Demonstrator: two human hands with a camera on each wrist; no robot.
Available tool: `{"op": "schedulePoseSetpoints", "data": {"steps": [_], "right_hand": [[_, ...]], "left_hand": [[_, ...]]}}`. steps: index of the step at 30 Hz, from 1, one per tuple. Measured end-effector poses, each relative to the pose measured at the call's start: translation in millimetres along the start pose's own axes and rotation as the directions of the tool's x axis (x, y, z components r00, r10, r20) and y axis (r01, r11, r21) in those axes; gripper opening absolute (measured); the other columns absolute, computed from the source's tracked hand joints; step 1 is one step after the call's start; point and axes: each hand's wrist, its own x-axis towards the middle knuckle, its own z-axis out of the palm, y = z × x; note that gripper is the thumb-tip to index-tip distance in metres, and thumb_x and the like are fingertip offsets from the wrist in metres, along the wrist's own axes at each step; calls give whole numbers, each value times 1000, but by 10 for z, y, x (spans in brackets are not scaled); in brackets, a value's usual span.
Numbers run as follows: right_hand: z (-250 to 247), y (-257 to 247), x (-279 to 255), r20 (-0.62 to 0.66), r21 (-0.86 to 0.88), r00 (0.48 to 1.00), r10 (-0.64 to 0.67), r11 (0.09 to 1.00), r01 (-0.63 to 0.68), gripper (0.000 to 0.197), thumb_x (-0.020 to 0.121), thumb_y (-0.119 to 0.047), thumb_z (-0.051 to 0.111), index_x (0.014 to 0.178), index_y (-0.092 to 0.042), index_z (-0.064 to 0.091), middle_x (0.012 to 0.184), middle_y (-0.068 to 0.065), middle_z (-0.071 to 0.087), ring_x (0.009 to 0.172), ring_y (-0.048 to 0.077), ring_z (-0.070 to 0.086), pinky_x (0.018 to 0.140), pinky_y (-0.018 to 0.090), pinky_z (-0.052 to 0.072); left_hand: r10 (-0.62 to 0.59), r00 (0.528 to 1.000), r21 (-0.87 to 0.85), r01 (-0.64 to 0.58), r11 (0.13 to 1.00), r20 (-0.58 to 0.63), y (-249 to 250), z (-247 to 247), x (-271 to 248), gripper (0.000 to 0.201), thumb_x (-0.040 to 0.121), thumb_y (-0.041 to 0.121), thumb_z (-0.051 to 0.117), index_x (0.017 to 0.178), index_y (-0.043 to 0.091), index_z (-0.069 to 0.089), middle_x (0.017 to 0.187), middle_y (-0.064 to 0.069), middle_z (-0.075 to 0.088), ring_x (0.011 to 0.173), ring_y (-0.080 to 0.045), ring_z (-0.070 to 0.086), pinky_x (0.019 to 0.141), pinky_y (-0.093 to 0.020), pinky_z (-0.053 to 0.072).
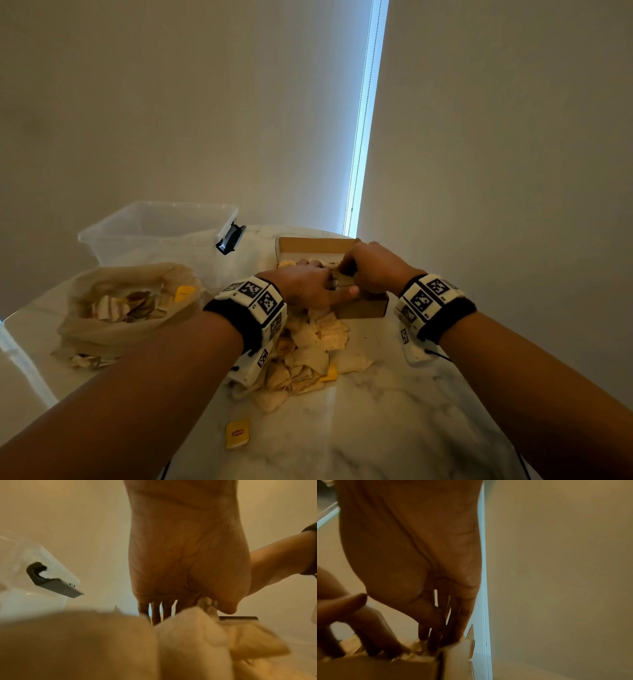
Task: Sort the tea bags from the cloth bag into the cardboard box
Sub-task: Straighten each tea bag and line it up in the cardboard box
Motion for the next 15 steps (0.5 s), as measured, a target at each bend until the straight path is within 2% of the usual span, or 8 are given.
{"op": "schedulePoseSetpoints", "data": {"steps": [2, 3, 6, 8, 11, 13, 15], "right_hand": [[-116, 44, 0, -79, 80, 997, 15, 997, -9, 34, 94, -5, 72, 126, -16, 76, 121, 4, 73, 105, 22, 69, 98, 39, 60], [-159, 76, 3, -120, 98, 993, 20, 995, -8, 35, 93, -3, 72, 126, -15, 76, 121, 4, 73, 106, 22, 70, 99, 40, 60], [-185, 115, 48, -194, 94, 981, 27, 996, -9, 41, 91, 1, 71, 129, -16, 73, 124, 5, 71, 110, 22, 68, 99, 40, 59], [-137, 98, 98, -188, 86, 982, 8, 996, 9, 45, 91, -6, 75, 134, -17, 69, 126, 4, 70, 113, 22, 67, 101, 39, 57], [-62, 67, 164, -146, 71, 989, -10, 997, 20, 45, 94, -22, 80, 137, -20, 67, 125, 2, 73, 111, 22, 68, 102, 42, 58], [-46, 66, 194, -150, 36, 988, -31, 999, 37, 36, 96, -22, 78, 131, -21, 71, 119, 2, 75, 106, 22, 70, 100, 44, 59], [-51, 89, 232, -171, 32, 984, -46, 998, 52, 28, 95, -14, 77, 123, -21, 75, 110, 1, 76, 99, 19, 70, 96, 43, 61]], "left_hand": [[-25, 999, -64, 23, 998, -26, -12, 5, 16, 87, 95, 83, 33, 161, 27, 36, 169, -7, 24, 154, -35, 25, 120, -59, 33], [-29, 998, -73, 25, 997, -55, -26, 8, 35, 85, 97, 80, 38, 160, 24, 39, 168, -8, 26, 151, -34, 30, 118, -56, 38], [-11, 970, 18, 15, 1000, -244, -85, -47, 89, 62, 100, 60, 57, 147, 20, 55, 154, -8, 46, 132, -26, 51, 105, -43, 50], [-17, 938, 72, 45, 996, -347, -98, -99, 140, 52, 102, 46, 60, 148, 22, 56, 153, -8, 48, 136, -27, 48, 107, -44, 47], [-49, 920, 144, 113, 983, -388, -87, -153, 228, 50, 100, 40, 64, 147, 24, 56, 148, -8, 53, 136, -29, 47, 110, -46, 45], [-79, 909, 133, 145, 980, -408, -75, -183, 279, 42, 99, 42, 65, 137, 23, 66, 135, -7, 63, 127, -27, 55, 103, -43, 48], [-114, 887, 83, 168, 982, -448, -88, -220, 320, 30, 97, 41, 69, 119, 22, 76, 116, -4, 72, 111, -25, 63, 91, -38, 52]]}}
